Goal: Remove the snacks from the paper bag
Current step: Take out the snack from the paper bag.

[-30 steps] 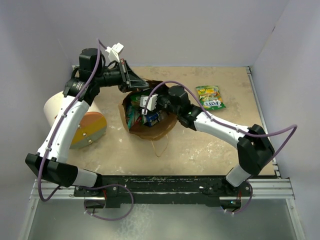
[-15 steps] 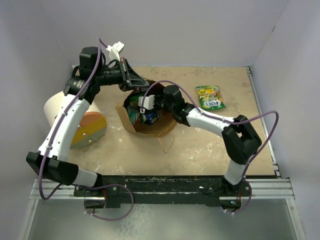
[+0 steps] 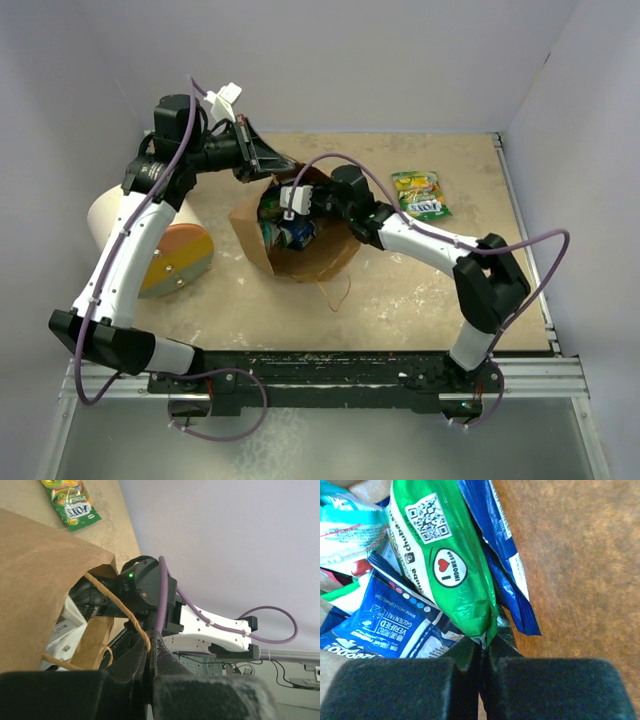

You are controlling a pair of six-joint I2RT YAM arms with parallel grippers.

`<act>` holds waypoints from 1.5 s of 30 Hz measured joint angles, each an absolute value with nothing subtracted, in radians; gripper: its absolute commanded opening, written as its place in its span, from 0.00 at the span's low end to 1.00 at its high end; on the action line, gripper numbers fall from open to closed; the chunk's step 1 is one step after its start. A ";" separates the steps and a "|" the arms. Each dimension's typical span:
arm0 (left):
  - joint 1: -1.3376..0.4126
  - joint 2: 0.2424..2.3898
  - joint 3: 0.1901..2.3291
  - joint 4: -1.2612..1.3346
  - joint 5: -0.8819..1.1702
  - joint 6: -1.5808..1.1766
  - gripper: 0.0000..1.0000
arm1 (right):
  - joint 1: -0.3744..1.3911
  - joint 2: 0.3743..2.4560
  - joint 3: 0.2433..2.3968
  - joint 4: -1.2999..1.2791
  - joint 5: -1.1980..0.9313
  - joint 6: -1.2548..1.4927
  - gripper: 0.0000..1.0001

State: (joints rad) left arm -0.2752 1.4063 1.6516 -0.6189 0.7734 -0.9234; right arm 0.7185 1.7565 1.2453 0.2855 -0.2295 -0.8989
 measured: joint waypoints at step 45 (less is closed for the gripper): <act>-0.253 1.308 1.625 -0.679 0.595 -0.915 0.00 | 0.734 1.182 1.464 0.039 -0.394 -0.130 0.00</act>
